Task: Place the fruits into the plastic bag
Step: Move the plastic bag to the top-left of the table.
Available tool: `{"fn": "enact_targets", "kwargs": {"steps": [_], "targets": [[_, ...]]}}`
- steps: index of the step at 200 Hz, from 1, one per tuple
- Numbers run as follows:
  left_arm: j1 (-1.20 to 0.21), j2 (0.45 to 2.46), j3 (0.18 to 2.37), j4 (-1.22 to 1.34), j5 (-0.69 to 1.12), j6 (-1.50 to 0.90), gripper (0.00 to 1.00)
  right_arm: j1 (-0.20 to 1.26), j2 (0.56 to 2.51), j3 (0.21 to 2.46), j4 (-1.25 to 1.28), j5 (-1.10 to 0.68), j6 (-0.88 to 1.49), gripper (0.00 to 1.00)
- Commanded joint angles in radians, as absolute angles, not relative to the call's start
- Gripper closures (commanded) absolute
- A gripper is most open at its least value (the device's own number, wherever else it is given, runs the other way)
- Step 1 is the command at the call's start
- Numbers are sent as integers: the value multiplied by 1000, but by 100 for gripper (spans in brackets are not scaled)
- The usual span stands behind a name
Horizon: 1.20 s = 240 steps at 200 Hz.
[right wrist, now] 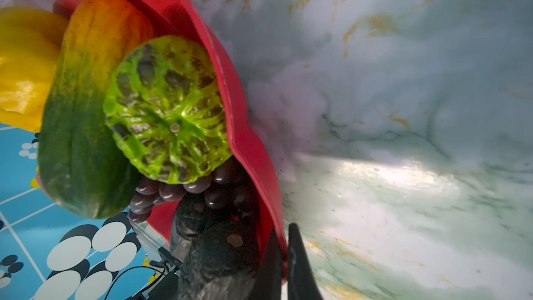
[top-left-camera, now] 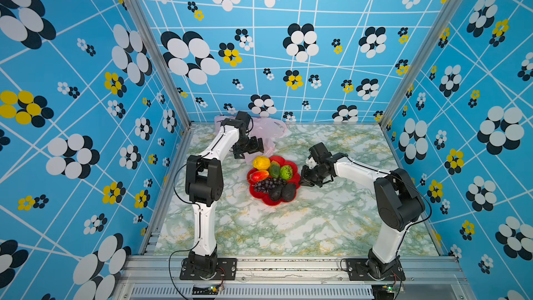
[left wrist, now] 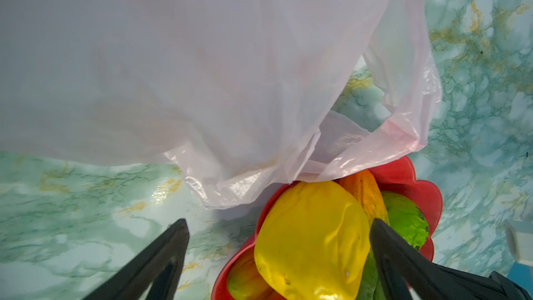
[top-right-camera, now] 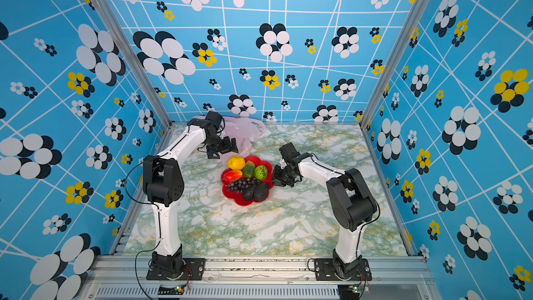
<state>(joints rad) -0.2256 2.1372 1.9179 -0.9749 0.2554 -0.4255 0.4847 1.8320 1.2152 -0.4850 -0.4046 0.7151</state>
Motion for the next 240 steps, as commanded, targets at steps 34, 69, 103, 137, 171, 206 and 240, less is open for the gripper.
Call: {"fn": "enact_targets", "kwargs": {"steps": [34,69,103,137,171,206,240], "targets": [[-232,2095,1948,-957,289,-461,1,443,1763,1149,-538,-368,658,97],[-232,2087,1954,-949,287,-477,1,409,1721,1099,-534,-373,641,97],[-236,2082,1965,-952,284,-483,1,379,1675,1053,-548,-373,612,97],[-240,2076,1967,-957,274,-479,1,356,1632,1003,-573,-370,577,97],[-255,2072,1970,-967,246,-462,1,326,1585,953,-596,-367,547,97],[-286,2095,2020,-1014,192,-420,1,286,1536,902,-605,-368,531,97],[-321,2132,2105,-1060,158,-387,1,261,1501,869,-617,-368,515,96]]}}
